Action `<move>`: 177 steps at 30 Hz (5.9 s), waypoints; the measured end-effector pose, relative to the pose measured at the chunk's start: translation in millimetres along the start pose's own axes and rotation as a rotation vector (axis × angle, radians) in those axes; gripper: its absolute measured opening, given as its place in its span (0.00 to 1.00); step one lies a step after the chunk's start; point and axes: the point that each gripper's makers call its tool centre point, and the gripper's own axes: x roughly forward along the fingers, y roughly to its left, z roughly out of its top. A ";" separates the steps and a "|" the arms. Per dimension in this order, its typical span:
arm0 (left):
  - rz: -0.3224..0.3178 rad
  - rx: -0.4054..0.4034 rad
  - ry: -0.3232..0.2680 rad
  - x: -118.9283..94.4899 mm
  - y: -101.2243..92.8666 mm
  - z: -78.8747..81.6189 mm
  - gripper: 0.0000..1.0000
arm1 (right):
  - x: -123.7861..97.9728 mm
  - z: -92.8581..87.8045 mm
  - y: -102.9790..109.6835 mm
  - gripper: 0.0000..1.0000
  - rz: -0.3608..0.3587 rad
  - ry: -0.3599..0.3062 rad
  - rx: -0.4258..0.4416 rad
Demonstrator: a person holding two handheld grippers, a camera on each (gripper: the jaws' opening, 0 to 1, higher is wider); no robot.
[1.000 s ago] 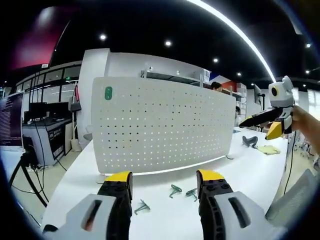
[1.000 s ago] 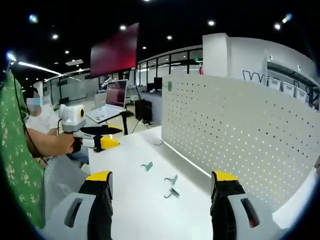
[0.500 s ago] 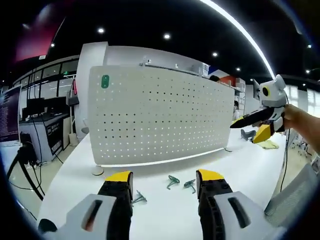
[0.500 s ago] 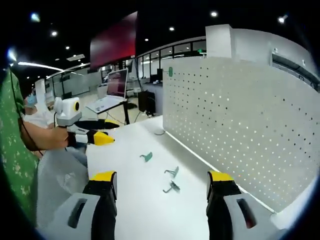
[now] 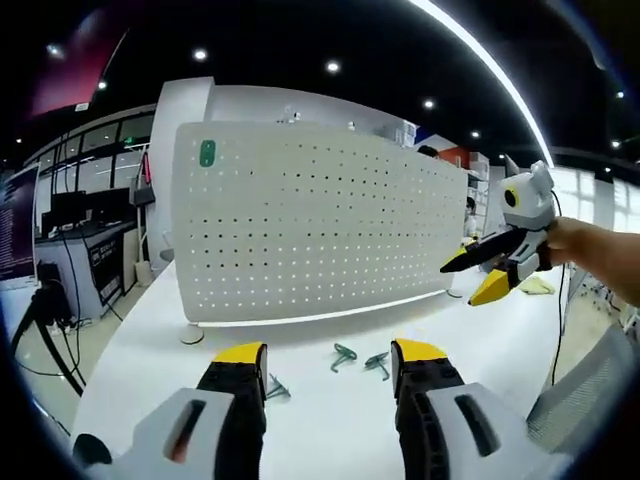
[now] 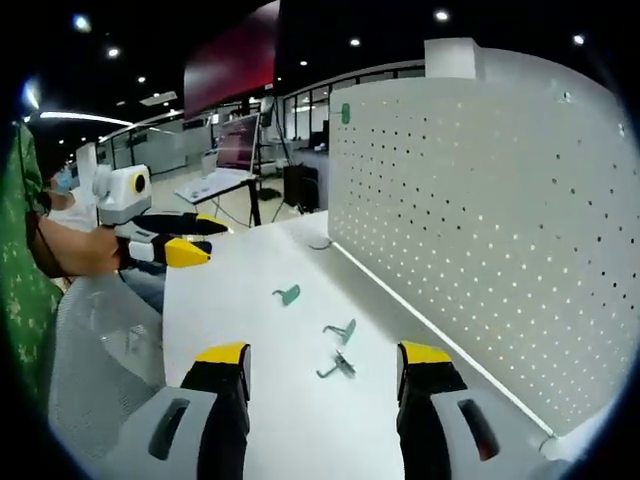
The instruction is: Insert the hook assembly into the mounting plate slot until the hook locks in place.
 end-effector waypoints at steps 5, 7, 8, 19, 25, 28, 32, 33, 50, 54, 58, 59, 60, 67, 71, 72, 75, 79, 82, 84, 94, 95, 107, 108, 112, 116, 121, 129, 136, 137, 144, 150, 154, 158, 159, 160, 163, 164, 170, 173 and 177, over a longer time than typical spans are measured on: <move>0.000 -0.002 0.005 -0.2 0.5 -1.7 0.51 | 14.6 -14.9 -5.1 0.49 0.011 0.048 -0.011; 0.001 -0.004 0.007 -0.1 1.4 -2.8 0.51 | 19.1 -19.6 -5.3 0.46 0.015 0.067 -0.020; 0.002 -0.004 0.008 0.2 1.7 -3.0 0.51 | 22.2 -22.9 -6.0 0.45 0.018 0.081 -0.027; -0.008 -0.005 0.024 2.8 -0.8 -6.7 0.51 | 46.7 -37.2 -16.9 0.35 0.014 0.127 -0.047; -0.022 -0.005 0.044 5.3 -3.5 -11.8 0.51 | 60.2 -45.8 -20.5 0.31 0.029 0.150 -0.050; -0.038 -0.006 0.068 7.7 -7.3 -17.5 0.51 | 66.6 -51.4 -22.4 0.30 0.033 0.172 -0.065; -0.051 -0.007 0.084 9.2 -9.8 -21.3 0.51 | 73.2 -57.2 -22.4 0.28 0.046 0.184 -0.063; -0.054 -0.009 0.090 9.7 -10.2 -22.7 0.51 | 75.1 -59.1 -22.1 0.27 0.050 0.188 -0.066; -0.100 -0.011 0.148 12.8 -22.8 -36.7 0.49 | 99.9 -80.0 -27.1 0.13 0.065 0.245 -0.114; -0.104 -0.012 0.149 12.9 -23.7 -37.1 0.49 | 105.8 -83.1 -28.3 0.11 0.069 0.257 -0.123; -0.109 -0.012 0.152 12.9 -25.0 -37.8 0.48 | 108.9 -87.4 -30.4 0.09 0.066 0.281 -0.160; -0.110 -0.012 0.153 12.9 -25.2 -38.1 0.48 | 109.4 -88.0 -30.9 0.08 0.066 0.284 -0.162; -0.111 -0.013 0.154 12.9 -25.3 -38.3 0.48 | 110.0 -88.6 -31.0 0.08 0.068 0.287 -0.164; -0.118 -0.016 0.155 13.6 -26.8 -38.1 0.47 | 114.5 -92.2 -31.3 0.06 0.074 0.308 -0.201; -0.118 -0.018 0.156 13.6 -26.8 -38.0 0.47 | 117.4 -91.0 -30.6 0.05 0.078 0.311 -0.218; -0.118 -0.019 0.155 13.7 -26.8 -38.0 0.47 | 118.8 -90.9 -30.6 0.05 0.078 0.313 -0.226; -0.119 -0.022 0.156 14.0 -26.6 -38.1 0.46 | 121.3 -90.6 -30.1 0.04 0.082 0.321 -0.241; -0.121 -0.023 0.156 14.0 -26.8 -38.5 0.46 | 124.2 -88.5 -28.2 0.03 0.088 0.323 -0.258; -0.121 -0.024 0.155 14.1 -26.6 -38.5 0.45 | 127.1 -86.1 -26.6 0.03 0.094 0.323 -0.266; -0.120 -0.026 0.155 14.0 -26.1 -38.6 0.45 | 129.7 -85.8 -25.3 0.03 0.099 0.330 -0.270; -0.119 -0.031 0.148 13.6 -25.0 -37.7 0.44 | 136.2 -83.6 -18.4 0.04 0.116 0.359 -0.340; -0.119 -0.031 0.149 13.6 -25.1 -37.7 0.44 | 137.0 -82.9 -18.4 0.04 0.116 0.360 -0.340; -0.116 -0.036 0.141 12.9 -24.1 -36.0 0.44 | 141.7 -83.8 -18.1 0.00 0.117 0.377 -0.359; -0.116 -0.036 0.141 13.0 -24.3 -35.9 0.44 | 141.2 -83.9 -17.8 0.00 0.119 0.377 -0.358; -0.118 -0.035 0.142 13.0 -25.0 -36.1 0.44 | 139.7 -80.4 -18.9 0.00 0.113 0.361 -0.348; -0.120 -0.035 0.143 12.8 -25.9 -36.3 0.43 | 137.5 -74.3 -20.0 0.00 0.102 0.338 -0.328; -0.124 -0.033 0.142 12.6 -26.6 -36.2 0.43 | 135.8 -62.7 -17.6 0.00 0.094 0.279 -0.267; -0.128 -0.032 0.139 12.5 -27.6 -34.9 0.43 | 129.5 -36.1 -19.3 0.00 0.056 0.160 -0.162; -0.134 -0.028 0.136 12.4 -29.4 -33.6 0.43 | 116.6 -5.4 -22.2 0.00 0.035 0.019 -0.046; -0.135 -0.027 0.135 12.3 -29.8 -33.4 0.43 | 113.4 0.0 -22.8 0.00 0.034 -0.005 -0.023; -0.133 -0.026 0.127 11.2 -29.6 -31.7 0.42 | 92.6 28.5 -22.6 0.00 0.040 -0.127 0.046; -0.135 -0.028 0.119 9.8 -31.2 -29.9 0.41 | 76.4 45.3 -17.8 0.00 0.045 -0.209 0.080; -0.135 -0.029 0.109 8.6 -31.8 -27.4 0.41 | 66.8 55.7 -15.0 0.00 0.046 -0.265 0.111; -0.134 -0.037 0.103 7.4 -31.8 -25.2 0.40 | 58.0 68.7 -9.1 0.00 0.056 -0.323 0.119; -0.134 -0.038 0.098 7.3 -32.0 -23.8 0.40 | 55.7 72.7 -7.0 0.00 0.061 -0.341 0.117; -0.134 -0.037 0.097 7.2 -32.1 -23.0 0.40 | 54.4 75.3 -5.4 0.00 0.066 -0.353 0.117; -0.132 -0.035 0.083 6.8 -32.0 -16.6 0.40 | 50.0 84.3 -0.5 0.00 0.076 -0.391 0.118; -0.131 -0.034 0.077 6.5 -31.7 -13.6 0.40 | 48.6 87.7 1.4 0.00 0.080 -0.404 0.122; -0.122 -0.023 0.021 3.5 -29.5 12.5 0.39 | 40.8 106.2 10.8 0.00 0.087 -0.464 0.115; -0.119 -0.016 -0.005 1.4 -29.2 25.2 0.39 | 38.8 112.1 14.4 0.00 0.089 -0.479 0.111; -0.112 -0.005 -0.047 -2.6 -29.0 43.7 0.38 | 34.9 119.2 18.7 0.00 0.091 -0.504 0.117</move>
